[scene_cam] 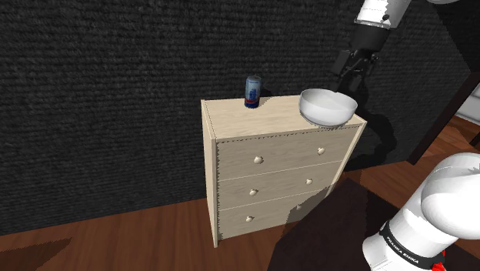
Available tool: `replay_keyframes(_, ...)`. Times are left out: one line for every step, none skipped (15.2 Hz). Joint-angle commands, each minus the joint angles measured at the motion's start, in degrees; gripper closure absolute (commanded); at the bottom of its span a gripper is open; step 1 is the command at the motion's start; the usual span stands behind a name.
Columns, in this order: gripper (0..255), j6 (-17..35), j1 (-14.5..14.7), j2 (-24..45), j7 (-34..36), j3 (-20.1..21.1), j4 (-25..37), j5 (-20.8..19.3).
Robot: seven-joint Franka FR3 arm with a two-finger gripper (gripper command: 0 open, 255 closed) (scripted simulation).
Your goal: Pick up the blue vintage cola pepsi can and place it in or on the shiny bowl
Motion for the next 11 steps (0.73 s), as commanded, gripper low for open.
replay_keyframes(0,0.0,0.0,0.0,0.0,0.0,0.0,0.0)
replay_keyframes(0,1.0,0.1,2.2,0.8,0.6,1.2,0.2)
replay_keyframes(0,2.0,0.1,4.5,1.6,1.2,2.4,0.3)
replay_keyframes(0,2.8,0.1,6.7,2.4,1.7,3.8,0.4)
replay_keyframes(0,3.6,0.2,9.0,3.2,2.3,5.2,0.5)
replay_keyframes(0,4.4,0.2,11.2,4.0,2.8,6.7,0.5)
replay_keyframes(0,5.0,0.2,13.5,4.8,3.3,8.2,0.5)
replay_keyframes(0,5.6,0.1,15.8,5.6,3.8,9.9,0.4)
replay_keyframes(0,6.1,0.1,18.1,6.4,4.3,11.6,0.3)
replay_keyframes(0,6.6,0.1,20.4,7.3,4.7,13.4,0.1)
replay_keyframes(0,6.9,0.1,22.7,8.1,5.2,15.3,-0.1)
